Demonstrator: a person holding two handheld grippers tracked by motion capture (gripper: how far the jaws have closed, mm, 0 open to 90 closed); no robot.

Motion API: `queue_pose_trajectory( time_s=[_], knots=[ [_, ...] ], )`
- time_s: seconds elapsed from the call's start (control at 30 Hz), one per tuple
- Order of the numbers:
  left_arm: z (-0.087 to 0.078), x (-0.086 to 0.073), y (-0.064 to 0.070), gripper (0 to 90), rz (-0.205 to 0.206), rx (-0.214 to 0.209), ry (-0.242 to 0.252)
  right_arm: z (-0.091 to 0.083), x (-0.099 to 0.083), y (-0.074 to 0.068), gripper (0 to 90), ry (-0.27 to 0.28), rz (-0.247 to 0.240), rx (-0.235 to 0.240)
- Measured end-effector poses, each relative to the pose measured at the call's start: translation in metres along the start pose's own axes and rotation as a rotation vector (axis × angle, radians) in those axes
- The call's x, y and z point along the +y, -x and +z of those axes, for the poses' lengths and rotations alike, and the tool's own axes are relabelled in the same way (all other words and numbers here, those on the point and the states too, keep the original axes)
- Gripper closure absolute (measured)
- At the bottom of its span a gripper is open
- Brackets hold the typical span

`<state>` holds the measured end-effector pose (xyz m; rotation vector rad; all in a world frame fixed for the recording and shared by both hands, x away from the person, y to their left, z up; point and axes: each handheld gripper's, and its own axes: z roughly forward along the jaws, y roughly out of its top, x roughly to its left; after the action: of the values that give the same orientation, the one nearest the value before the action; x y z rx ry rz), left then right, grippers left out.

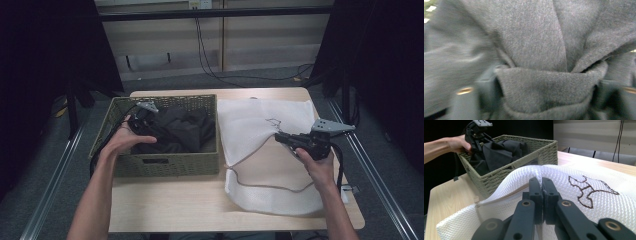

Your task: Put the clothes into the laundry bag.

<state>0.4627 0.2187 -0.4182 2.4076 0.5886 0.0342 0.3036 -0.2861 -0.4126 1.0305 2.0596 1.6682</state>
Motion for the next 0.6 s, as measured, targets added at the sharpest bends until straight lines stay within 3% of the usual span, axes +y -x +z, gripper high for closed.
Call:
queue_pose_trajectory(
  time_s=[0.07,0.13,0.2,0.27,0.3,0.33,0.47,0.53,0.6],
  knots=[
    [0.009,0.002,0.001,13.9,0.009,0.044,-0.031,0.001,0.0,0.0,88.2,-0.003,0.003,0.0],
    [0.019,0.002,0.0,6.6,0.032,0.059,-0.078,0.002,0.0,-0.001,88.2,-0.005,0.001,0.004],
    [0.029,0.002,0.002,0.0,0.012,0.076,-0.09,0.001,0.0,-0.001,88.2,-0.006,0.0,0.004],
    [0.034,0.003,0.003,0.0,0.046,0.087,-0.134,0.001,0.0,-0.001,88.2,-0.006,0.001,-0.002],
    [0.038,0.003,0.006,0.0,0.032,0.097,-0.132,0.001,0.0,0.0,88.1,-0.008,0.003,0.001],
    [0.041,0.002,0.006,0.0,0.057,0.1,-0.139,0.001,0.0,0.0,88.1,-0.007,0.003,0.001],
    [0.05,0.005,0.006,0.0,0.054,0.102,-0.179,0.003,-0.001,0.0,88.1,-0.015,0.002,0.005],
    [0.056,0.007,0.004,0.0,0.02,0.109,-0.192,0.003,-0.001,0.001,88.1,-0.014,-0.002,0.005],
    [0.062,0.011,0.005,0.0,0.032,0.129,-0.243,0.003,-0.001,0.001,88.1,-0.016,-0.001,0.004]
  ],
)
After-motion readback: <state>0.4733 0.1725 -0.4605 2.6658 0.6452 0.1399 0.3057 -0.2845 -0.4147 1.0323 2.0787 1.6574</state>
